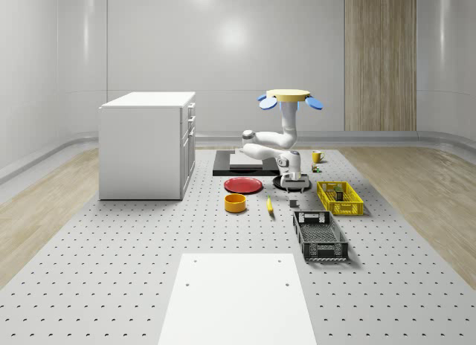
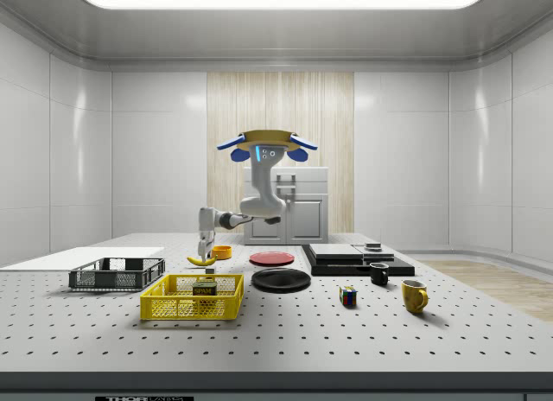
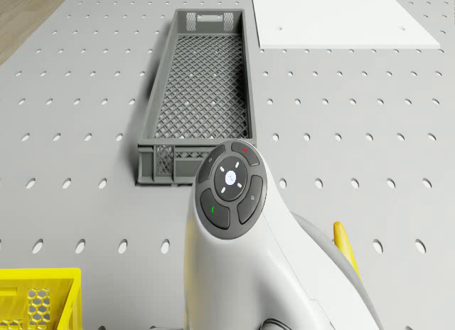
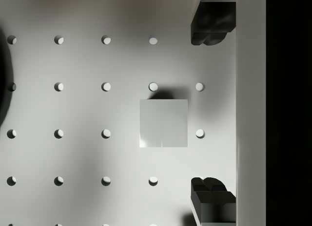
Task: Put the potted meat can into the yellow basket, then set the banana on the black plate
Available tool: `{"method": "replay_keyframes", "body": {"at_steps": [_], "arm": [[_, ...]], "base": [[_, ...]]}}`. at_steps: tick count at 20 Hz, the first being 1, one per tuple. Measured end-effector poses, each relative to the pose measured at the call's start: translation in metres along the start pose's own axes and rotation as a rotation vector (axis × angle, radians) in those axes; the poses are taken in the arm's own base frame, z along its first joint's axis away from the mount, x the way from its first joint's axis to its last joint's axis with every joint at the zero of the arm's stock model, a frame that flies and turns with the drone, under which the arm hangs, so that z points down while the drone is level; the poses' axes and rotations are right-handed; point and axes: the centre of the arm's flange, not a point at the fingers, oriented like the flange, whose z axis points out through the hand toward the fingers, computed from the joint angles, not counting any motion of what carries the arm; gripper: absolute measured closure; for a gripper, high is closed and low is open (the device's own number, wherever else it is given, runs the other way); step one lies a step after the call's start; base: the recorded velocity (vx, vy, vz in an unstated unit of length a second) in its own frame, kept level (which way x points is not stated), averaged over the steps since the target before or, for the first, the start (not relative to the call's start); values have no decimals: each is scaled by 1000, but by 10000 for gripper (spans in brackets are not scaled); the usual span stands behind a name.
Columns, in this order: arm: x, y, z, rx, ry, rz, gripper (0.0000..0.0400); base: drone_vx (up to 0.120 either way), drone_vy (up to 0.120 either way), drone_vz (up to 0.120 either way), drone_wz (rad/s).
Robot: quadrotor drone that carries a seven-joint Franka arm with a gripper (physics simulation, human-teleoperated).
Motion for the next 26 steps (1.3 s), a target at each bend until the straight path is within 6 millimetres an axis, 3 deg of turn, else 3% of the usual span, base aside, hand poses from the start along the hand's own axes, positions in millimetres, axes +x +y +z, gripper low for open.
{"method": "replay_keyframes", "body": {"at_steps": [5, 12, 19, 26], "arm": [[0, 0, 0, 0, 0, 0, 0], [0, 0, 0, 0, 0, 0, 0], [0, 0, 0, 0, 0, 0, 0], [0, 0, 0, 0, 0, 0, 0]], "base": [[0, -120, 0, 0], [0, -120, -74, 0], [0, -120, 0, 0], [109, -120, 0, 0]]}}
